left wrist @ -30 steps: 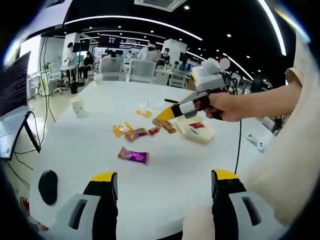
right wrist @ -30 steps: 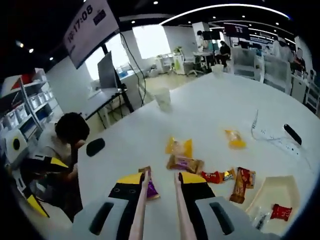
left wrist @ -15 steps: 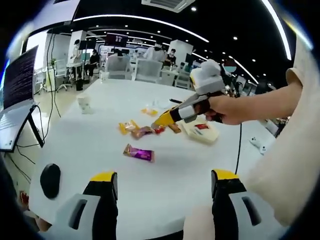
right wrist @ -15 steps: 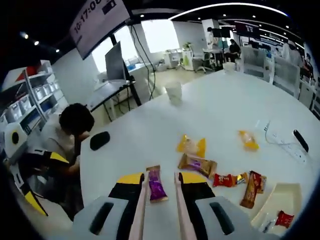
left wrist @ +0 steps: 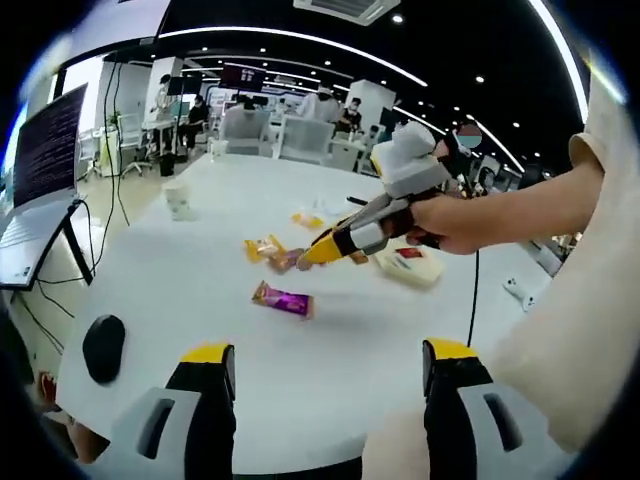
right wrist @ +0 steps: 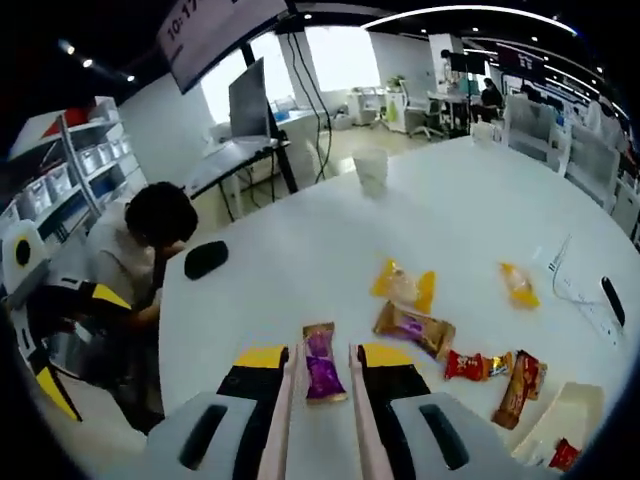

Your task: Place the target food into the container with the food tongs after gripping and lifting it, then release it inside without dropping or visibly crushing the food.

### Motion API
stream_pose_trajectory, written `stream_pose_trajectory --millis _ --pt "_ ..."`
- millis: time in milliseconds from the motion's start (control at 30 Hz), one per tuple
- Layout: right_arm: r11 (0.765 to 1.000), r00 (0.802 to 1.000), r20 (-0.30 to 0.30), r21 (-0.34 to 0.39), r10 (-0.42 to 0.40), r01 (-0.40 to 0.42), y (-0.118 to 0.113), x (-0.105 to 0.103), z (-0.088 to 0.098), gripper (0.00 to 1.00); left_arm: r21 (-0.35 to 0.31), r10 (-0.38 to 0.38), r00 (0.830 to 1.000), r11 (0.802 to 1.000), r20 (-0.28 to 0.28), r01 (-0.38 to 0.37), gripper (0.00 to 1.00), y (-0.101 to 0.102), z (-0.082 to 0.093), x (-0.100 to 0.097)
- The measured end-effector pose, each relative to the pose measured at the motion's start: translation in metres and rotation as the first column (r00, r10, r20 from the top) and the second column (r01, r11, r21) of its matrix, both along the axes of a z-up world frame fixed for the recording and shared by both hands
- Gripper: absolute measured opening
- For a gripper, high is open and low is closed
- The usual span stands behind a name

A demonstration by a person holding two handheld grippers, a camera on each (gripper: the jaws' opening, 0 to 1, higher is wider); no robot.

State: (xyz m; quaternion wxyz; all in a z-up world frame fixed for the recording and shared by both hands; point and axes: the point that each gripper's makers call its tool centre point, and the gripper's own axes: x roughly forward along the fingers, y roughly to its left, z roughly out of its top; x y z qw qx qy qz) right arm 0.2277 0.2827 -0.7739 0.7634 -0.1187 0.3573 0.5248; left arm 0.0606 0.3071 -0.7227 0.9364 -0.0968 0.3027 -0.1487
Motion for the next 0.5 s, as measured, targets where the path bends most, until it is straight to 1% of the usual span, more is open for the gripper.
stream_pose_trajectory --millis 267,500 --pt "0.999 0.999 0.007 -0.03 0.031 -0.031 0.003 -0.006 -0.013 0.27 -0.004 0.011 1.0 1.0 -0.01 -0.011 0.76 0.003 -0.005 -0.003" --pt "0.997 0.998 -0.002 -0.045 0.057 -0.057 0.008 -0.011 -0.02 0.27 -0.005 0.024 1.0 1.0 -0.013 -0.024 0.76 0.007 -0.007 -0.004"
